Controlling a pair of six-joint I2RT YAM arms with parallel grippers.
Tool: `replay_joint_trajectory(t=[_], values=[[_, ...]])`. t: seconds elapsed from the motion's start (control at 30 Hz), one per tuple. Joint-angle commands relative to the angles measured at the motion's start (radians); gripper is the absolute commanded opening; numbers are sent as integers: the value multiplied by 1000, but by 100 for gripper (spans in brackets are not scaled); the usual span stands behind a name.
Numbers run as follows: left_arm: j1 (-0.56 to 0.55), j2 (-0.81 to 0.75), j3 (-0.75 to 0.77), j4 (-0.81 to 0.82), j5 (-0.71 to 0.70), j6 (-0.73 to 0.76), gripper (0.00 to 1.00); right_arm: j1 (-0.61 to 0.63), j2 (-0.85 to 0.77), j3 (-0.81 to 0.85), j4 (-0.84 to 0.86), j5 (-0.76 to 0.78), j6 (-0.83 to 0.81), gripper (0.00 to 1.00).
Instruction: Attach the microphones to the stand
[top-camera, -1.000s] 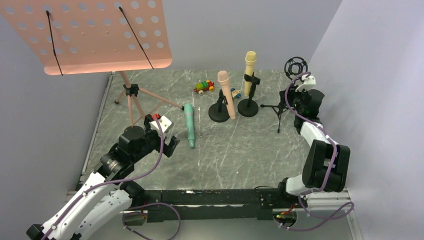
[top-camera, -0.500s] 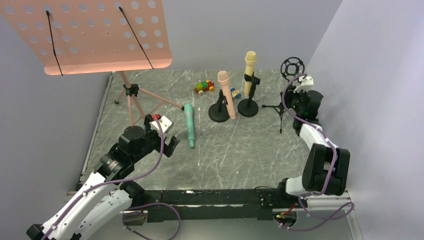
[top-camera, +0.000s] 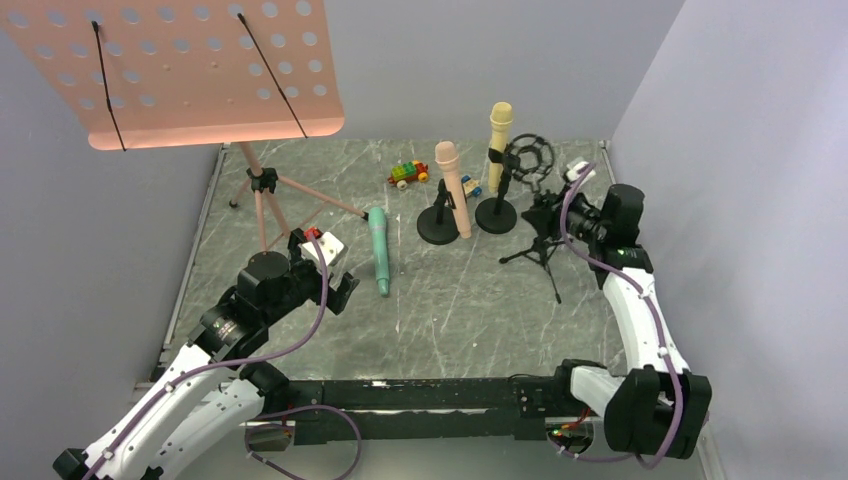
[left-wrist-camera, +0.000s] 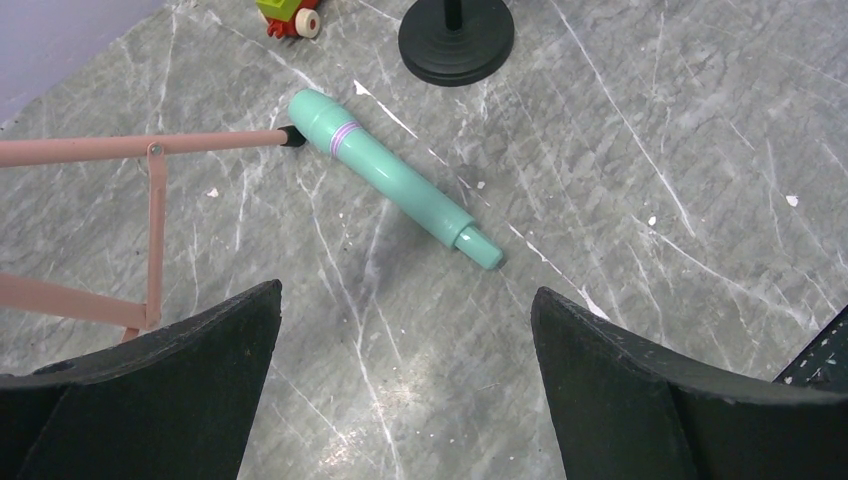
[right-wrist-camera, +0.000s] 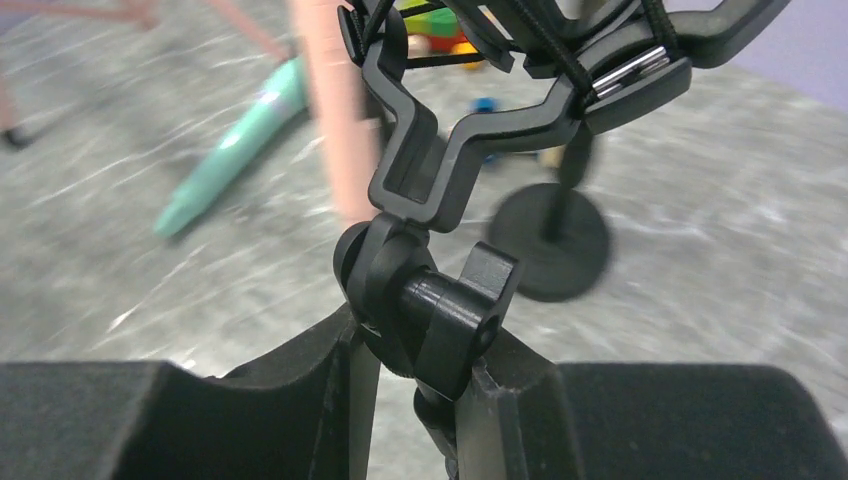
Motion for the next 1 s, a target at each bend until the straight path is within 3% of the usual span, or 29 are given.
replay_joint_trajectory(t=[0.0,0.4,0.7,0.97], values=[[5,0,-8,38,7,7,99,91,-55,75,-116,-221,-77,1],[8,-8,-25,54,1,16,99,348,125,152,208,-283,192,1],[12,24,-29,55,-11,20,99,443,179,39,368,-191,180,4],[15,40,-28,54,-8,20,99,460,119,-88,306,-236,39,9]])
